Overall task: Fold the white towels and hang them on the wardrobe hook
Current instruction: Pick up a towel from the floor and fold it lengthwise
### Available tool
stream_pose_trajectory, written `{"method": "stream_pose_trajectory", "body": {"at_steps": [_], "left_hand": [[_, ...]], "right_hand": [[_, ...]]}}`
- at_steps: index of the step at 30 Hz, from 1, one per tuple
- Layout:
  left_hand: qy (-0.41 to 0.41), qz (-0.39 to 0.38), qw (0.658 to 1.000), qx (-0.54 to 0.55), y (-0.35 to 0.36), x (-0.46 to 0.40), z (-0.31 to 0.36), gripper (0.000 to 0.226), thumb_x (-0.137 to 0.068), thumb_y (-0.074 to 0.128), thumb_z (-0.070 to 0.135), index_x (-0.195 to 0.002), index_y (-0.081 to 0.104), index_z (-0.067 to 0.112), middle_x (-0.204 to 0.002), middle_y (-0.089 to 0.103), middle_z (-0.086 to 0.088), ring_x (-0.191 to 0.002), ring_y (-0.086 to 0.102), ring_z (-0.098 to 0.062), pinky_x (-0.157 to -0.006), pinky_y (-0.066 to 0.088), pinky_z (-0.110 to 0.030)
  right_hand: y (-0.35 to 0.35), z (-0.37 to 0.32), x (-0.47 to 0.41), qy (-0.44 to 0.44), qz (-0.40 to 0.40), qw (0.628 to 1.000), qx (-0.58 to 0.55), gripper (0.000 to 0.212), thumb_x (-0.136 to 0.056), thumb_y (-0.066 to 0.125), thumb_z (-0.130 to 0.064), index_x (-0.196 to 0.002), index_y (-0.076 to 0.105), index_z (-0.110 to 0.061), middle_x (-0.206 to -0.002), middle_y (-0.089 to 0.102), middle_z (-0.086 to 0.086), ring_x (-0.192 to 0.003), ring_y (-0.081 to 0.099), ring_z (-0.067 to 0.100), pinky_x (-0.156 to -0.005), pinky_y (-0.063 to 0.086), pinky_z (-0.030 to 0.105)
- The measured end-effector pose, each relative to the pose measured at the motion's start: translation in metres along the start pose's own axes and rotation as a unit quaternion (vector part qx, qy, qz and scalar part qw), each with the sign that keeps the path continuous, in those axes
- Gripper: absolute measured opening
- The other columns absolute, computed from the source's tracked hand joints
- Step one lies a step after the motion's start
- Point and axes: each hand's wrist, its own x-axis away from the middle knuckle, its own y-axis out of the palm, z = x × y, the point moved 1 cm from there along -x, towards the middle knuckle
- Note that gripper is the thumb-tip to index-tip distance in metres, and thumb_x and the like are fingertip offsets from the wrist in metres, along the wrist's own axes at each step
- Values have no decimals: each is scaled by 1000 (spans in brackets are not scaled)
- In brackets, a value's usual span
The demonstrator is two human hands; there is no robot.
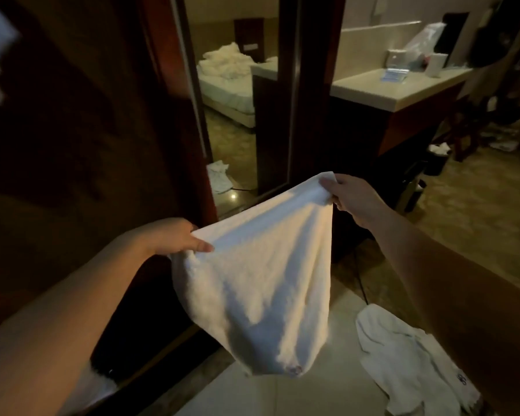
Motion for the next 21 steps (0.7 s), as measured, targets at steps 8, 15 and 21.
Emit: {"method": "stream_pose_trajectory", "body": {"at_steps": [8, 15, 21], "left_hand": [[-48, -45, 996, -54, -26, 147, -202, 44, -82, 74, 52, -98, 61, 14, -98, 65, -9, -85, 61, -22, -70, 45, -30], [-63, 29, 996, 50, -50, 277, -345, 13, -89, 73, 31, -90, 74, 18, -92, 75, 1, -84, 68, -10, -68, 46, -21], [33, 198, 876, 440, -75, 354, -398, 11, -91, 68, 16, -99, 72, 11, -95, 77, 3, -93, 71, -9, -97, 41, -33]], "right_hand": [[157, -60, 94, -10, -27, 999, -15, 32, -101, 57, -39, -121, 68, -17, -93, 70, -8, -77, 64, 1, -67, 45, 18], [260, -102, 181, -11, -23, 1000, -9, 39, -98, 59, -48, -127, 67, -23, -105, 68, -8, -110, 63, 17, -104, 47, 40], [292, -155, 230, -47, 7, 999, -23, 49, -96, 57, -53, -133, 62, -21, -120, 64, -3, -113, 59, 17, -101, 47, 37]]}}
